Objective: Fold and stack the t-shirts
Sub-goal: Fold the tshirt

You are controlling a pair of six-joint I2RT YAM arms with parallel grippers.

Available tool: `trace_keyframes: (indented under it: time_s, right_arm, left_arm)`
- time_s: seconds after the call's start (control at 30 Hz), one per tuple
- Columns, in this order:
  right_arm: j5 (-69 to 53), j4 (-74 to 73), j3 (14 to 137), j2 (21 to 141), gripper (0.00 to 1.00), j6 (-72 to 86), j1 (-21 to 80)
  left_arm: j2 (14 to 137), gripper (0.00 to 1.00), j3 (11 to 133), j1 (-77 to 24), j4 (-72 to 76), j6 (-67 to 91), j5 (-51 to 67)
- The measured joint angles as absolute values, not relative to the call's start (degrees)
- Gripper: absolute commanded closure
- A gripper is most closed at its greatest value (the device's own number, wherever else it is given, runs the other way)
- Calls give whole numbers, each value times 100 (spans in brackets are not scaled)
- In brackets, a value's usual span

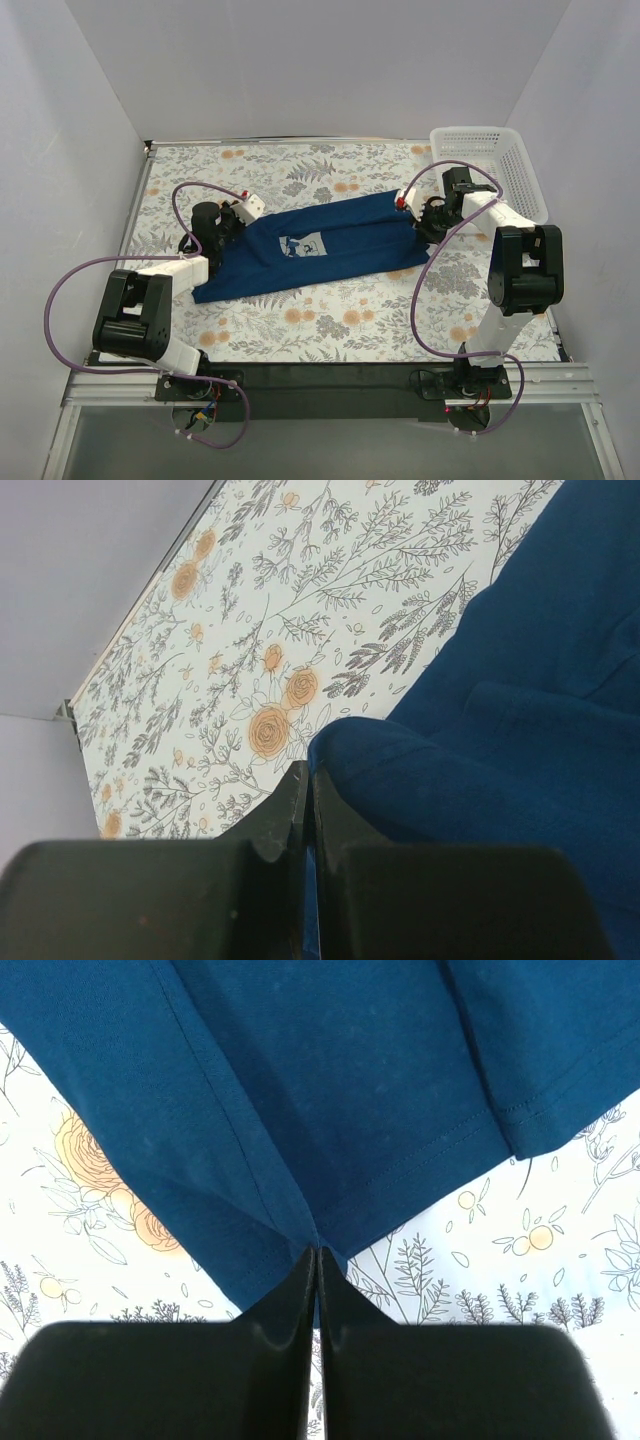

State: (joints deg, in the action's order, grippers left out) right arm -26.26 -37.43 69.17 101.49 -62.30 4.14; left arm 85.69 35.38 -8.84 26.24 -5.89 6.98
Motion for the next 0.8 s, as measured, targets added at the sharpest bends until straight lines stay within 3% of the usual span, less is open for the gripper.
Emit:
trace_keyframes:
  time_s: [0.03,0.17,0.27,0.47,0.57,0.63,0.8]
  right_arm:
    - [-2626,-3743,6917,10149,73,-6202,414]
    - [-2646,-3730,6925,10147,59,-6114,436]
    - [-2679,-3743,7048,10147,58,-6005,545]
    - [-2744,-3721,7669,10154,57,-5605,1391]
    - [-2956,-3756,8243,10313,57,-5072,1975]
    - [-3194,-3758,8875,10656,57,-4536,2386]
    - [-3715,-3516,10822,12234,59,-2650,3326]
  left_arm:
    - [8569,98,3538,-884,2630,-576,690]
    - [8547,68,3538,-882,2689,-469,655]
    - [8305,59,3531,-880,2696,-252,593]
    - [6960,51,3472,-878,2604,296,298]
    - [6104,37,3457,-875,2320,893,-30]
    - [5505,27,3450,-873,1997,1496,-270]
    - [4071,20,3328,-871,1048,2842,-598]
